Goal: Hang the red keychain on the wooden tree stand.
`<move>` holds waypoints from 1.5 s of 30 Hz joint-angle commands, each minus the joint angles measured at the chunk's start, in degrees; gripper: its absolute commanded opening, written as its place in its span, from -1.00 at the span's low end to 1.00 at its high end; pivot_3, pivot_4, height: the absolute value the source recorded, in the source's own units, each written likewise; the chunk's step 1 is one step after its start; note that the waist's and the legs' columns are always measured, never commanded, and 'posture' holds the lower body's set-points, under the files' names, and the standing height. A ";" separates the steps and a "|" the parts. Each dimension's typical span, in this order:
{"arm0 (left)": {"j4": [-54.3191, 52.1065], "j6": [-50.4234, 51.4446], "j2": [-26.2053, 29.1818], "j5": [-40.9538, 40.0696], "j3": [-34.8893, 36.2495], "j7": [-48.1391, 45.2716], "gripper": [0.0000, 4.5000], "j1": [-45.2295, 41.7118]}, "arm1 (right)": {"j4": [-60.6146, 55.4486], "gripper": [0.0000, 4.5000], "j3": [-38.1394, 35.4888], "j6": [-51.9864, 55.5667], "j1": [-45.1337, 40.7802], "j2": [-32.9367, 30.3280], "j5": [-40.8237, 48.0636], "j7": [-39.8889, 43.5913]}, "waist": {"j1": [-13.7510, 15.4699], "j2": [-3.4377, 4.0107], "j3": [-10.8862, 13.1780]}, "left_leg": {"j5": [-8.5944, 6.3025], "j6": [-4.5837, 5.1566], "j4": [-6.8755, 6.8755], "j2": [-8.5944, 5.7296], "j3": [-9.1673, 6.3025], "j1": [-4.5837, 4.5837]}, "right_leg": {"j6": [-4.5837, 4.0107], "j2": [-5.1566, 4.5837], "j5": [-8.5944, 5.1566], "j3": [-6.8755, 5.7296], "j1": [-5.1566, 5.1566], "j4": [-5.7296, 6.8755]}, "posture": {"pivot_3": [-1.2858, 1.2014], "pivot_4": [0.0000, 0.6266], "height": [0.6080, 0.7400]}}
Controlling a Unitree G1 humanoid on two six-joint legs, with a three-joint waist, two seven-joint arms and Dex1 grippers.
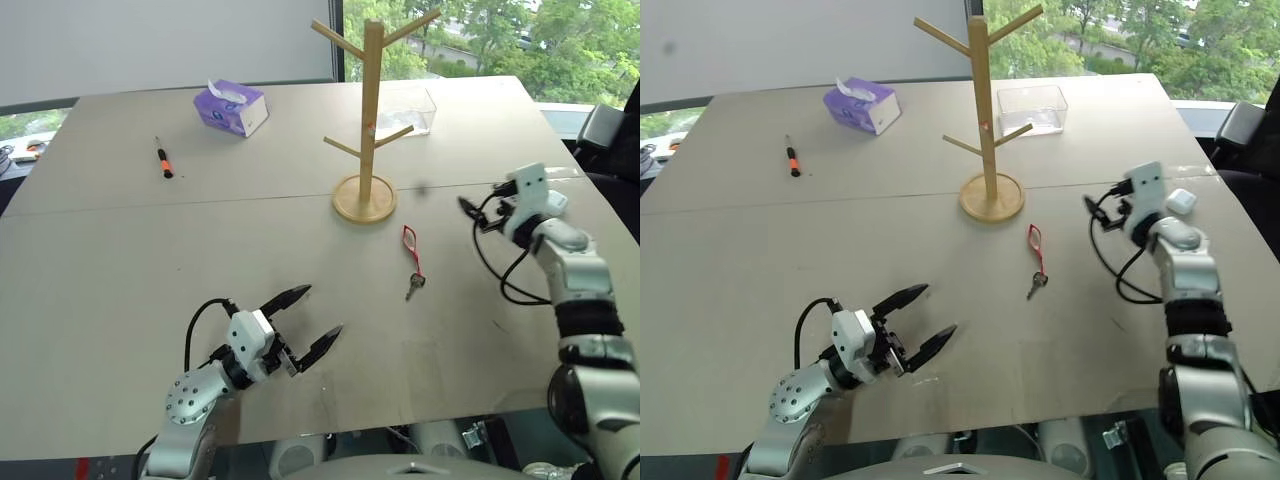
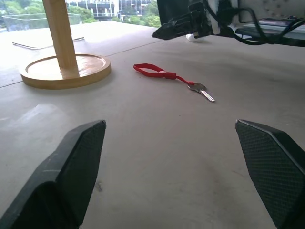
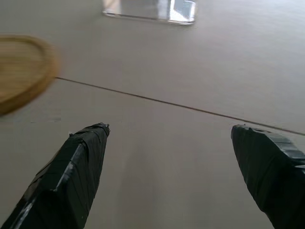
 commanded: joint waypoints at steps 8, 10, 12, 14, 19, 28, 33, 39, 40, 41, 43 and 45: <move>2.15 -2.34 0.37 0.04 0.33 -1.47 1.00 -0.14 | -36.21 0.96 6.45 19.38 11.52 -1.87 5.96 -2.16 | -0.04 -0.04 -0.02 | -0.01 0.00 0.01 -0.03 -0.10 -0.01 | -0.13 0.02 -0.11 -0.06 0.00 -0.03 | 0.03 -0.52 1.00; 2.44 -2.56 0.31 0.12 0.28 -1.62 1.00 -0.21 | -37.11 0.96 7.32 21.98 12.05 -2.67 6.10 -2.77 | -0.06 -0.05 -0.02 | -0.01 0.00 0.03 -0.05 -0.08 -0.01 | -0.17 0.00 -0.13 -0.05 0.00 -0.05 | 0.03 -0.52 1.00; 2.69 -2.76 0.22 0.05 0.29 -1.83 1.00 -0.45 | -37.28 0.96 8.43 25.02 12.19 -1.93 6.25 -4.26 | -0.06 -0.08 -0.04 | -0.01 0.00 0.04 -0.06 -0.09 0.00 | -0.17 0.00 -0.16 -0.06 0.01 -0.04 | 0.03 -0.52 1.00; 2.87 -2.86 0.14 -0.01 0.27 -1.90 1.00 -0.72 | -36.62 0.96 9.49 25.76 12.48 -1.25 5.46 -5.48 | -0.06 -0.08 -0.04 | -0.01 0.00 0.04 -0.05 -0.11 0.00 | -0.04 0.02 -0.25 -0.07 0.00 -0.04 | 0.03 -0.52 1.00; 3.37 -3.29 0.22 -0.04 0.36 -2.20 1.00 -1.05 | -34.22 0.96 11.85 24.80 13.41 1.41 4.01 -8.02 | -0.06 -0.09 -0.04 | -0.01 0.00 0.03 -0.07 -0.12 -0.02 | -0.02 0.02 -0.23 -0.07 0.00 -0.05 | 0.03 -0.52 1.00; 3.20 -3.45 0.19 -0.16 0.51 -1.99 1.00 -1.12 | -29.72 0.96 12.71 24.03 13.38 6.57 2.96 -11.88 | -0.09 -0.13 -0.06 | -0.01 0.00 0.03 -0.07 -0.12 -0.02 | 0.00 0.02 -0.23 -0.08 0.00 -0.05 | 0.03 -0.52 1.00; 3.12 -3.61 0.06 0.00 0.44 -1.90 1.00 -1.02 | -27.62 0.96 12.67 23.42 13.51 7.38 2.59 -12.17 | -0.10 -0.37 -0.21 | -0.01 0.00 0.03 -0.06 -0.13 -0.01 | -0.01 0.02 -0.24 -0.08 0.01 -0.04 | 0.03 -0.52 1.00; 3.10 -3.46 0.09 0.05 0.52 -1.75 1.00 -1.34 | -27.81 -0.16 12.67 23.53 14.17 7.44 3.04 -11.51 | -0.11 -0.44 -0.25 | -0.01 0.00 0.02 -0.05 -0.13 0.00 | -0.02 0.02 -0.24 -0.08 0.01 -0.05 | 0.03 -0.52 1.00; 3.10 -3.35 0.05 0.04 0.51 -1.68 1.00 -1.50 | -27.98 -0.34 12.95 23.61 14.26 7.13 3.00 -11.24 | -0.13 -0.44 -0.25 | -0.01 0.00 0.02 -0.05 -0.13 0.00 | -0.02 0.02 -0.24 -0.08 0.01 -0.05 | 0.03 -0.52 1.00; 3.12 -3.28 0.02 0.05 0.49 -1.63 1.00 -1.66 | -28.10 -0.56 13.32 23.63 14.28 6.77 2.85 -10.98 | -0.13 -0.44 -0.25 | -0.01 0.00 0.01 -0.05 -0.13 0.00 | -0.01 0.03 -0.24 -0.08 0.01 -0.05 | 0.03 -0.52 1.00; 3.13 -3.13 -0.07 0.07 0.39 -1.49 1.00 -2.01 | -28.26 -0.97 13.84 23.73 14.24 6.18 2.67 -10.52 | -0.14 -0.44 -0.25 | -0.01 0.00 0.01 -0.05 -0.13 0.00 | -0.01 0.03 -0.24 -0.08 0.01 -0.05 | 0.03 -0.52 1.00; 3.14 -2.99 -0.16 0.07 0.33 -1.32 1.00 -2.36 | -28.36 -0.97 13.89 23.82 14.06 5.84 2.80 -10.19 | -0.12 -0.44 -0.25 | -0.01 0.00 0.01 -0.05 -0.13 0.00 | -0.02 0.03 -0.24 -0.09 0.01 -0.05 | 0.03 -0.52 1.00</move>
